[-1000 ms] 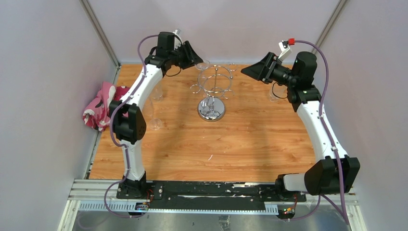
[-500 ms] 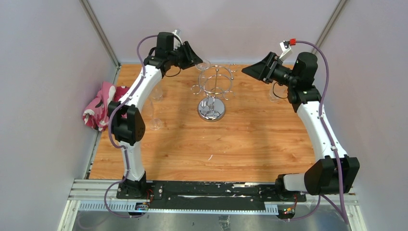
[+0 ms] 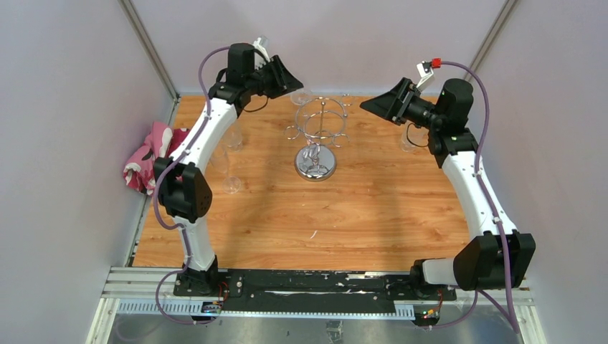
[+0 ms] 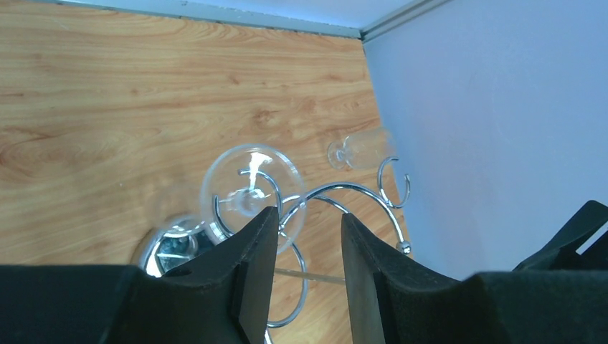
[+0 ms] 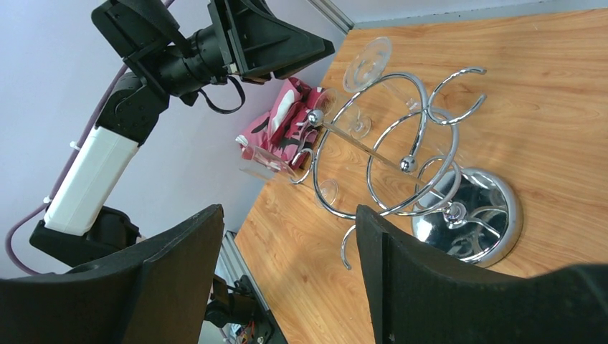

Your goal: Take the wine glass off the wine glass rack

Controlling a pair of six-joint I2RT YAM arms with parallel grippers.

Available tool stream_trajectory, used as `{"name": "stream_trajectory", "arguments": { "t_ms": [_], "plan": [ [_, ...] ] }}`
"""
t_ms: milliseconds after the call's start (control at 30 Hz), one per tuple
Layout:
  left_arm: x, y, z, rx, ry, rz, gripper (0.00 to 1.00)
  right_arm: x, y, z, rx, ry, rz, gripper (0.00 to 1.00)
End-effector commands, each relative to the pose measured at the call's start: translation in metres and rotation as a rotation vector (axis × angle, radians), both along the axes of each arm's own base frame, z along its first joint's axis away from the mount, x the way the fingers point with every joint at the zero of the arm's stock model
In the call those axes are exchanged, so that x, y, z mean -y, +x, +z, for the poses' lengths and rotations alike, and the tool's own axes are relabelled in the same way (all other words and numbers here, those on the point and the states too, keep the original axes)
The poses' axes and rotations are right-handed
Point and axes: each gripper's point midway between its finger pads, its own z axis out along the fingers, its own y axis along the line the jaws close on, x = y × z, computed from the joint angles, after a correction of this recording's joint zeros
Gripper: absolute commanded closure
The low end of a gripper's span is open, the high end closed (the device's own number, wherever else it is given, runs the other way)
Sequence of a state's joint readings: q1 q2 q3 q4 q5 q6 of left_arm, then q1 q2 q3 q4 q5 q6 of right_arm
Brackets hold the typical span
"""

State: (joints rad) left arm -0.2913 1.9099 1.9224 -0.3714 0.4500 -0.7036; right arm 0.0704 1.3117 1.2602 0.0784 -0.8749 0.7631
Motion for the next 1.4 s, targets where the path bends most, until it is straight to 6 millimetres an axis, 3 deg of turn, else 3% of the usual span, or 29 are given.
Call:
{"name": "stream_trajectory", "arguments": {
  "t_ms": [0,167,433,567,733,1000,1200,1367],
  "plan": [
    [0.008,-0.009,-0.005,-0.002,-0.015,-0.047,0.58,0.005,-0.003,0.003,0.016,0.009,0.013,0.28],
    [0.005,-0.007,-0.014,-0.011,-0.003,-0.025,0.62,0.005,-0.003,0.003,0.015,0.014,0.017,0.28],
    [0.001,-0.008,0.036,0.092,-0.007,-0.017,0.55,0.006,-0.003,0.003,0.02,0.015,0.019,0.28],
    [-0.014,-0.003,0.046,0.116,0.019,0.053,0.53,0.005,-0.003,0.003,0.019,0.016,0.02,0.28],
    [-0.029,0.018,0.02,0.076,0.076,0.121,0.51,0.005,-0.003,0.003,0.02,0.022,0.024,0.28],
    [-0.015,0.044,-0.036,-0.014,0.078,0.079,0.51,0.005,-0.001,0.001,0.016,0.028,0.024,0.28],
    [-0.008,0.051,-0.046,-0.021,0.061,0.059,0.51,0.007,0.001,0.001,0.014,0.033,0.017,0.28],
    [-0.003,0.044,-0.041,-0.015,0.038,0.03,0.51,0.008,0.003,-0.001,0.008,0.04,0.015,0.28]
  ]
}}
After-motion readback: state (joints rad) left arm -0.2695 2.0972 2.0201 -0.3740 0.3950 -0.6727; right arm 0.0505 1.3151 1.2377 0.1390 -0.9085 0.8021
